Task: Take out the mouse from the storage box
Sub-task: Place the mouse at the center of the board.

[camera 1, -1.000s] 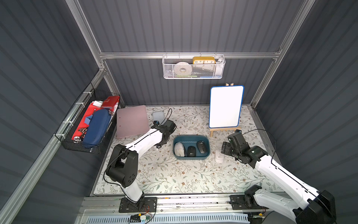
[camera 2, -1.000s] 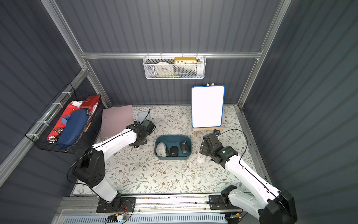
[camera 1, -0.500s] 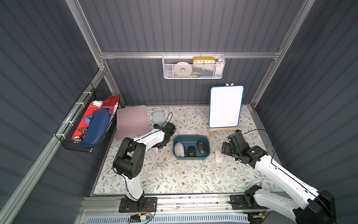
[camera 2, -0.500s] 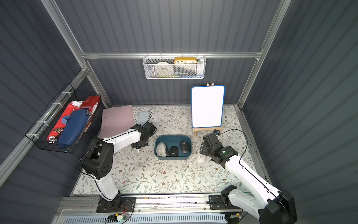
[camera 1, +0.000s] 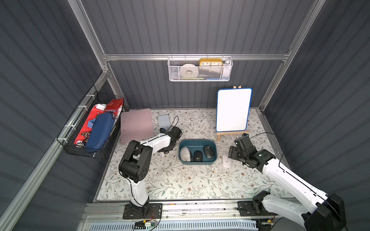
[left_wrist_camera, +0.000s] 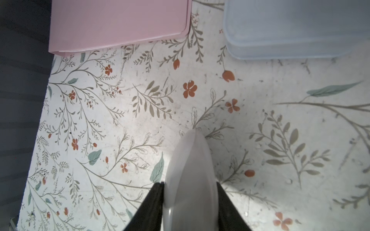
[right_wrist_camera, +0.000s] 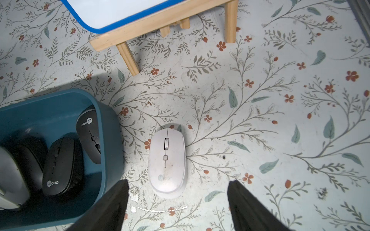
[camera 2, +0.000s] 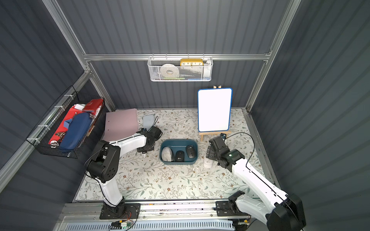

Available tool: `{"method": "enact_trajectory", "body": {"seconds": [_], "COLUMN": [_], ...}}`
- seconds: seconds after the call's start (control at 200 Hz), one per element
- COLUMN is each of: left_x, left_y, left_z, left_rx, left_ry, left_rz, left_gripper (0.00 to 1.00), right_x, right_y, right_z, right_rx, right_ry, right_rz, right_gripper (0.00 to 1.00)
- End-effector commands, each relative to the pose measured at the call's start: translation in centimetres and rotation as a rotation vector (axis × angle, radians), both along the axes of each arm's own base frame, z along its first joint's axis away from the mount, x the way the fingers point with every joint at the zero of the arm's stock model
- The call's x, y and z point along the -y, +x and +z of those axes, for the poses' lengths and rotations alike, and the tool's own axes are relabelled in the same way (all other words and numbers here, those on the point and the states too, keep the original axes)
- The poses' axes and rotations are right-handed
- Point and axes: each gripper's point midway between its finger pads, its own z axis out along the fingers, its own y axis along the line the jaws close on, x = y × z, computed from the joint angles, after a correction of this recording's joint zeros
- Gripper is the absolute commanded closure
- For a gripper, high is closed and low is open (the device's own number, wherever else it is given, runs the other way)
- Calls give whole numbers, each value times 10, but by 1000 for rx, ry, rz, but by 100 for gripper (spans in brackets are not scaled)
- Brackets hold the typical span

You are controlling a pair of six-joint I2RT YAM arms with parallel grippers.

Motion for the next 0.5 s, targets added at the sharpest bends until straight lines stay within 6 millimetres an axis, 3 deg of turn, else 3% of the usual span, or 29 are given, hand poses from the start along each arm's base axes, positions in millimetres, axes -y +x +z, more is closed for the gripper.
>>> {"method": "enact_trajectory", "body": {"seconds": [0.0,0.095,0.25,0.495], "left_x": [5,6,14,28], "left_y": [-6,-6,-4,-3], "left_z": [-15,-13,-7,17], "left_rx": [-49,-40,-30,20], "left_ry": [-30,-37,-56,-111], "left_rz": [-14,-14,-37,-48], "left_gripper": [58,56,43,25], "right_x": [-1,-1,-1,-2], "right_y": [1,1,1,0], "right_z": [5,4,4,7], "right_rx": [2,0,-1,-5], "right_ry": [4,4,2,0], "right_rz": [5,3,6,12], "right_gripper": [19,18,18,18]}}
